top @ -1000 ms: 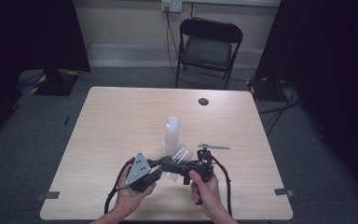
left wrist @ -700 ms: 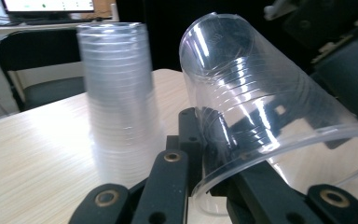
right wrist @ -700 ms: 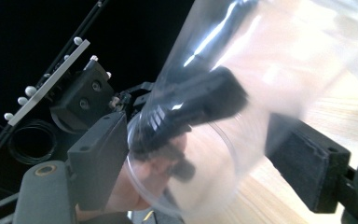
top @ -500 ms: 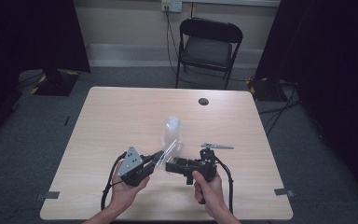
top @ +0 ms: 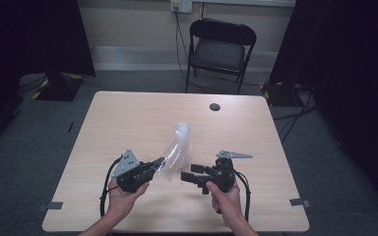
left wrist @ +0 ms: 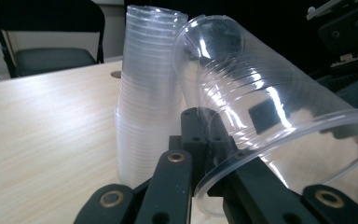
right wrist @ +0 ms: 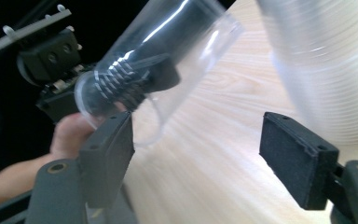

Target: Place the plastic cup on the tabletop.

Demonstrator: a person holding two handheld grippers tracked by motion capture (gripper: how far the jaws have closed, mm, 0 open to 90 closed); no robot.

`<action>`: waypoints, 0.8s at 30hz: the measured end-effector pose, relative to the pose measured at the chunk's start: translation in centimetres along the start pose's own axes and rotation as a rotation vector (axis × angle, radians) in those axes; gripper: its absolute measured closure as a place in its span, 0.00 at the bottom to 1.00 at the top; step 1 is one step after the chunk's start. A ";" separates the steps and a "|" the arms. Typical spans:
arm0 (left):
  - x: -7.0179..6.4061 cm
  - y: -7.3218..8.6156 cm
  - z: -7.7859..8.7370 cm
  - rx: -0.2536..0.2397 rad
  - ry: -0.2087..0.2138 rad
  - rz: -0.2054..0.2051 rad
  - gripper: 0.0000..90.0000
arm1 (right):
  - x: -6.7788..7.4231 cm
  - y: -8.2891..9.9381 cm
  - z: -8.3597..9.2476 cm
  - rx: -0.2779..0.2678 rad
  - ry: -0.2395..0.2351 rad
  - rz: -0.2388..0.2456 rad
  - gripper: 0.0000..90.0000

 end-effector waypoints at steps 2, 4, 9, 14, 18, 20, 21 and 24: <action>0.1 0.1 0.1 0.009 0.013 0.015 1.00 | -0.2 -0.1 0.2 -0.008 0.032 0.036 0.29; 0.2 0.2 0.3 0.021 0.019 0.037 1.00 | -0.3 -0.2 0.4 -0.013 0.056 0.068 0.29; 0.6 0.4 0.5 0.056 0.075 0.110 1.00 | -0.6 -0.2 0.8 -0.004 0.122 0.153 0.29; 0.6 0.8 0.5 0.116 0.122 0.135 1.00 | -0.7 -0.3 1.2 -0.010 0.179 0.238 0.26; 0.0 0.9 0.3 0.148 0.134 0.106 1.00 | -0.7 -0.5 1.6 -0.016 0.209 0.285 0.23; -0.4 0.9 0.2 0.163 0.154 0.093 1.00 | -0.6 -0.5 1.8 -0.011 0.206 0.303 0.21; -0.6 1.0 0.2 0.174 0.161 0.075 1.00 | -0.5 -0.4 1.8 -0.009 0.206 0.315 0.20; -1.2 1.2 -0.2 0.208 0.200 0.055 1.00 | -0.2 -0.4 1.9 -0.005 0.195 0.337 0.19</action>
Point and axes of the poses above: each handheld gripper's, and its own axes: z roughly backward along the jaws, y roughly out of its underside, x roughly to its left, the point moved 6 cm from there along -z, roughly forward along the jaws, and after that the axes turned 15 degrees about -z, right-handed, at the moved point
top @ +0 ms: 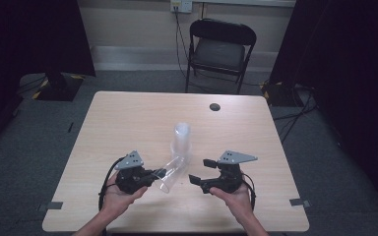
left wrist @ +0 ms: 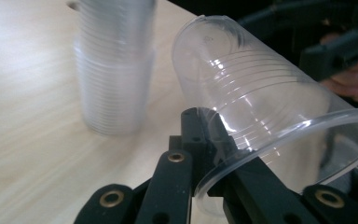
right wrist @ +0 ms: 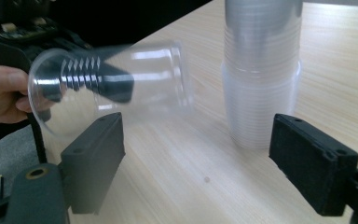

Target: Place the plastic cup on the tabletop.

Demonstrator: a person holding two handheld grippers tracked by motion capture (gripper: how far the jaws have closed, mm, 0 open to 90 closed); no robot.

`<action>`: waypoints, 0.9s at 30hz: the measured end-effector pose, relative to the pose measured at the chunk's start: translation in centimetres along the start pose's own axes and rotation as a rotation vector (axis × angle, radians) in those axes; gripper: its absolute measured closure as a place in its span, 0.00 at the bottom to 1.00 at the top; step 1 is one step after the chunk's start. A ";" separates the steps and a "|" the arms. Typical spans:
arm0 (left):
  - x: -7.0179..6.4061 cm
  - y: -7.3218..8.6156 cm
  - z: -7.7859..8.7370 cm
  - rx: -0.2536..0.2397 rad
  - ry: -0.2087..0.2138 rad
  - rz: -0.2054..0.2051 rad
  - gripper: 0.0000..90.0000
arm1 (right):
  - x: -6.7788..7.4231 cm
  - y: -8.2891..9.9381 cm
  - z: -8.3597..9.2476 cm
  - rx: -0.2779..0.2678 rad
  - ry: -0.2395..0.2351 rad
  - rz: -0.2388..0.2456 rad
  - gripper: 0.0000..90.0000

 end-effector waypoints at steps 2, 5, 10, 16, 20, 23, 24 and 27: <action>-0.3 0.2 -0.3 0.026 0.026 -0.002 1.00 | 0.1 -0.1 0.1 -0.003 -0.004 0.010 0.19; -0.5 0.5 -0.7 0.055 0.055 -0.006 1.00 | 0.2 -0.3 0.3 -0.007 -0.010 0.025 0.19; -0.6 0.8 -1.2 0.100 0.093 0.014 1.00 | 0.6 -0.2 0.3 -0.002 -0.017 0.064 0.19; -0.8 1.4 -1.7 0.156 0.150 0.027 1.00 | 1.6 0.0 0.0 0.016 -0.035 0.138 0.20; -1.0 1.8 -2.3 0.197 0.188 0.026 1.00 | 2.2 0.5 -0.5 0.052 -0.056 0.189 0.21; -1.1 2.0 -2.5 0.212 0.202 0.035 1.00 | 2.7 1.0 -1.1 0.088 -0.078 0.225 0.21; -1.2 2.1 -2.6 0.214 0.212 0.039 1.00 | 2.9 1.2 -1.2 0.103 -0.081 0.238 0.21; -1.3 2.1 -2.6 0.217 0.230 0.043 1.00 | 3.3 1.9 -1.8 0.146 -0.102 0.276 0.21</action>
Point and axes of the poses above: each handheld gripper's, and its own axes: z roughly backward along the jaws, y roughly out of its underside, x roughly to its left, the point moved 6 cm from there along -z, roughly forward along the jaws, and after that the axes turned 15 degrees about -z, right-handed, at the moved point
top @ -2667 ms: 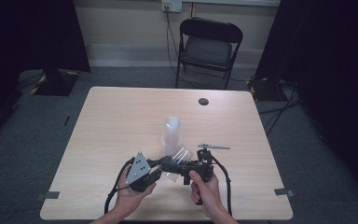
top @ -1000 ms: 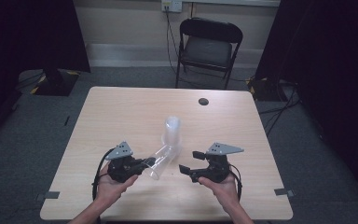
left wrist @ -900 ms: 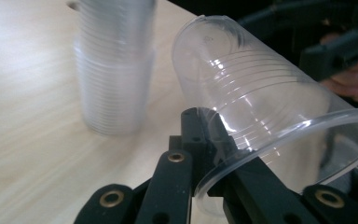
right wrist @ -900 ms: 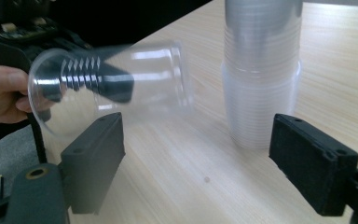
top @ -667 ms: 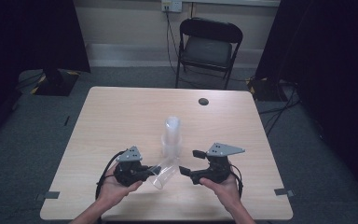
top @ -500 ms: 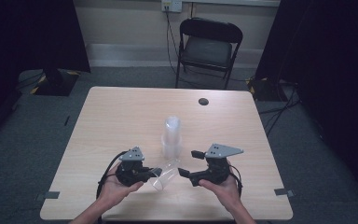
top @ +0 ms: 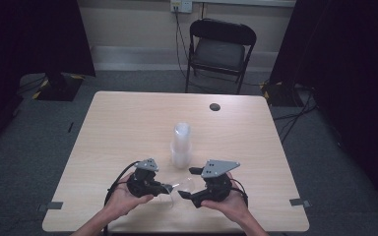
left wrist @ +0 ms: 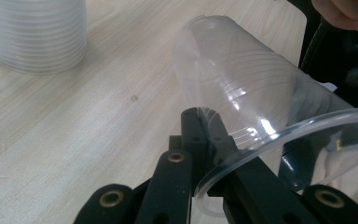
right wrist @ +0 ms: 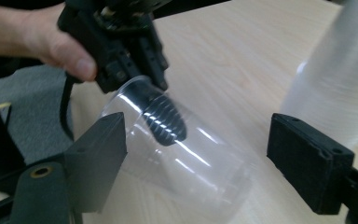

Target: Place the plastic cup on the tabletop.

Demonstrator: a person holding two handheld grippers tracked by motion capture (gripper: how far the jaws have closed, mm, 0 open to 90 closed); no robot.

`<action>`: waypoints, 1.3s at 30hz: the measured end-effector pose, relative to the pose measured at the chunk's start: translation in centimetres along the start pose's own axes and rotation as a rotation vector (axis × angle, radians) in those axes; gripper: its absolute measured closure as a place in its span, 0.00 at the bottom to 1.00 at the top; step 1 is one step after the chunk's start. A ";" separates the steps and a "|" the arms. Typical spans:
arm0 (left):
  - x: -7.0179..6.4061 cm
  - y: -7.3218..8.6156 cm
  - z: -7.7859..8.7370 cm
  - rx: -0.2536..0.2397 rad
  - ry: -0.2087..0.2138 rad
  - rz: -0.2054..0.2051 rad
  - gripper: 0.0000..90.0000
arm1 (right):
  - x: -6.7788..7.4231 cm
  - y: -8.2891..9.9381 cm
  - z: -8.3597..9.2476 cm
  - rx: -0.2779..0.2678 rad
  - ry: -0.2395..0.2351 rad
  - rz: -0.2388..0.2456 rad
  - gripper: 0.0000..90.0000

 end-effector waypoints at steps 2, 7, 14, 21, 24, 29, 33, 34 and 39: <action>0.0 0.0 0.1 -0.005 0.006 0.002 1.00 | 0.2 0.2 -0.3 0.017 -0.003 0.019 0.19; 0.1 -0.1 0.2 -0.020 0.027 0.034 1.00 | 0.8 0.9 -1.2 0.065 0.008 0.102 0.15; 0.5 0.0 0.2 -0.019 0.031 0.080 1.00 | 1.2 1.3 -2.0 0.094 0.033 0.186 0.13; 0.8 0.1 0.1 -0.027 0.050 0.129 1.00 | 1.3 1.7 -2.9 0.123 0.069 0.243 0.11; 0.8 0.0 0.0 -0.038 0.061 0.145 1.00 | 1.4 1.8 -3.4 0.138 0.098 0.282 0.11; 0.6 -0.1 -0.1 -0.034 0.059 0.152 1.00 | 1.5 2.0 -4.2 0.154 0.135 0.314 0.11; 0.8 -0.1 -0.2 -0.035 0.051 0.164 1.00 | 1.5 2.0 -4.5 0.153 0.155 0.327 0.12; 0.8 -0.1 -0.2 -0.034 0.051 0.165 1.00 | 1.5 2.0 -4.5 0.154 0.158 0.330 0.12; 0.8 -0.1 -0.2 -0.024 0.054 0.160 1.00 | 1.6 2.1 -4.9 0.157 0.160 0.341 0.13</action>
Point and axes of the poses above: each handheld gripper's, and its own axes: z roughly backward along the jaws, y roughly out of its underside, x roughly to its left, the point moved 6 cm from there along -z, roughly forward along the jaws, and after that the axes turned 15 degrees about -z, right-handed, at the moved point
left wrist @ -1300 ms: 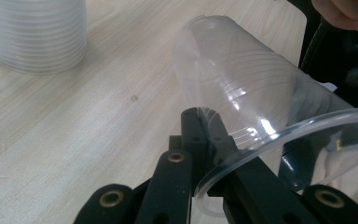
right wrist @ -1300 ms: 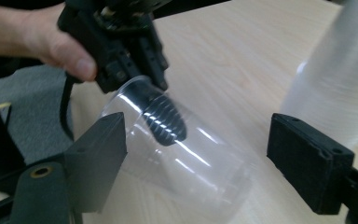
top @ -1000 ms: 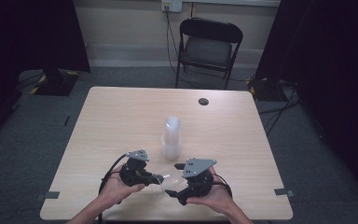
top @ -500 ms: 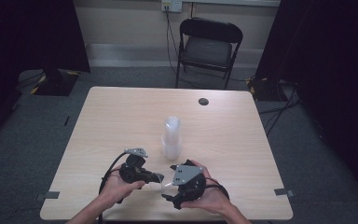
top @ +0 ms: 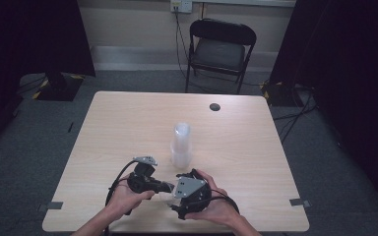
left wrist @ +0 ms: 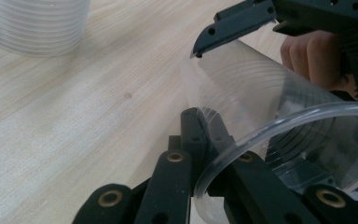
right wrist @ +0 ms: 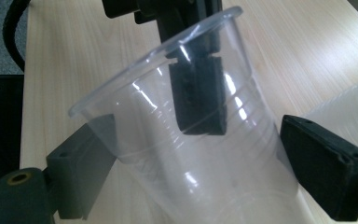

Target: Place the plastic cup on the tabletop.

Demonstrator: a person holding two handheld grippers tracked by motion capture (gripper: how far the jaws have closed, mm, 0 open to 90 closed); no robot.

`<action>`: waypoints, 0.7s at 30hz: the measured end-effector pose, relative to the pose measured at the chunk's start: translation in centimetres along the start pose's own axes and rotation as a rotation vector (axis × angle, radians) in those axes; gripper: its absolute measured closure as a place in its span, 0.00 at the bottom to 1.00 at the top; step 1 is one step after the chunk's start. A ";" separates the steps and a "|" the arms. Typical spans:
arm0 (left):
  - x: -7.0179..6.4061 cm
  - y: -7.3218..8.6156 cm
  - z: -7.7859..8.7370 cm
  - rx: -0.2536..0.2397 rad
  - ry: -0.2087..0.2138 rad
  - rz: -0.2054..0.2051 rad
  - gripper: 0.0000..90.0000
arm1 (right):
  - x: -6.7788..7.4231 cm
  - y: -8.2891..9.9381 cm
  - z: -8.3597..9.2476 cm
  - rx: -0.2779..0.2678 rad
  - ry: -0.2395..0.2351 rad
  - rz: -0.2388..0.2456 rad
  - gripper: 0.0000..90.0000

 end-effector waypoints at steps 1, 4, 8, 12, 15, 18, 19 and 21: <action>0.0 0.0 -0.1 -0.003 -0.004 0.000 0.99 | 0.1 0.0 -0.1 0.000 -0.001 0.001 0.14; -0.1 0.0 -0.2 0.000 0.003 -0.003 0.99 | 0.3 -0.2 -0.2 -0.004 -0.002 0.013 0.15; -0.2 -0.1 -0.3 0.004 0.007 -0.005 0.99 | 0.7 -0.5 -0.2 -0.011 -0.007 0.024 0.16; -0.3 -0.1 -0.5 0.010 0.003 -0.009 0.99 | 1.1 -1.0 -0.2 -0.025 -0.011 0.034 0.18; -0.4 -0.2 -0.5 0.005 0.003 -0.010 0.99 | 1.3 -1.3 -0.1 -0.035 -0.020 0.035 0.20; -0.4 -0.2 -0.4 0.010 0.004 -0.010 0.99 | 1.4 -1.5 0.0 -0.045 -0.024 0.040 0.24; -0.4 -0.2 -0.4 0.005 0.003 -0.006 0.99 | 1.5 -1.5 0.1 -0.049 -0.022 0.040 0.24; -0.5 -0.3 -0.4 0.004 0.000 -0.008 0.99 | 1.5 -1.7 0.1 -0.055 -0.023 0.035 0.25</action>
Point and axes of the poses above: each handheld gripper's, and its own axes: z roughly backward along the jaws, y roughly out of its underside, x roughly to its left, the point moved 6 cm from there along -z, roughly forward along the jaws, and after that the axes turned 15 degrees about -z, right-handed, at the moved point
